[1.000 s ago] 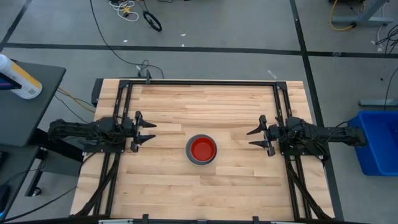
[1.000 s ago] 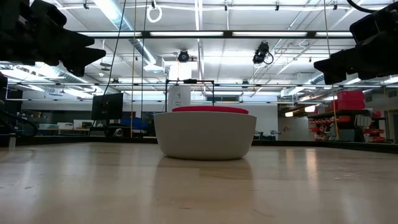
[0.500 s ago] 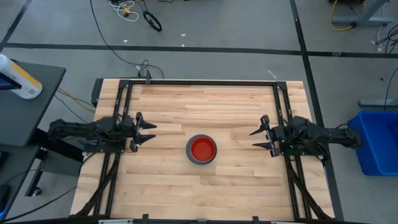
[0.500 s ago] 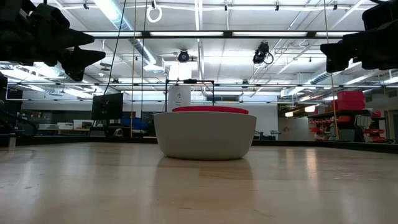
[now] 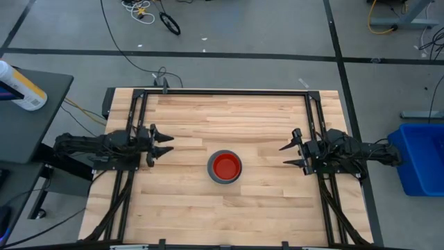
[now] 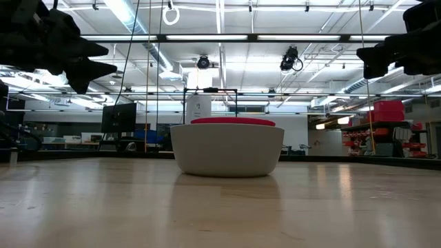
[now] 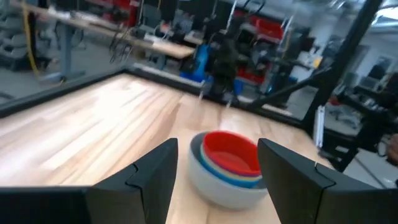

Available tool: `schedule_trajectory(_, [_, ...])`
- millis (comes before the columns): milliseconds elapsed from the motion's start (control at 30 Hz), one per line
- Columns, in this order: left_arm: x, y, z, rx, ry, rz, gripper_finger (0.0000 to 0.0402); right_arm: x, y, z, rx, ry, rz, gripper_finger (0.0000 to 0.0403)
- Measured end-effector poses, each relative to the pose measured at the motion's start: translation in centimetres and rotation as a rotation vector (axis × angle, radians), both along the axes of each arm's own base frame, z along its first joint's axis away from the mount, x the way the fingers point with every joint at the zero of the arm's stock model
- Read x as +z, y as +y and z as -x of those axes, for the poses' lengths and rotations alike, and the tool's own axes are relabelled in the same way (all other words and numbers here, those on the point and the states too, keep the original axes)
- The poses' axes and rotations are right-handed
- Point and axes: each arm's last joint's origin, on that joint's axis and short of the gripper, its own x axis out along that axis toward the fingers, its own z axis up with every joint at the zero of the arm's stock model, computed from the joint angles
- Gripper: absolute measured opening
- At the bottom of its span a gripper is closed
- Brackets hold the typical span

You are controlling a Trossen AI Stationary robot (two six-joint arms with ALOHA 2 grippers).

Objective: Nest bowls inside each other
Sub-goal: Return to Home Position

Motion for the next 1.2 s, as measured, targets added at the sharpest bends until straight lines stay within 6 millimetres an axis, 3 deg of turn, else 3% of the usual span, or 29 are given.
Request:
schedule_trajectory(233, [0.12, -0.46, -0.27, -0.147, -0.119, -0.103, 0.0228, 0.00, 0.00, 0.00, 0.000, -0.004, 0.012, 0.0259])
schedule_trajectory(900, [-0.50, -0.50, -0.33, -0.164, -0.058, -0.058, 0.0228, -0.05, -0.10, -0.04, -0.035, -0.002, 0.012, 0.0272])
schedule_trajectory(1200, [-0.46, -0.50, -0.33, -0.161, -0.052, -0.248, 0.0228, -0.05, -0.10, -0.04, -0.035, -0.002, 0.012, 0.0248])
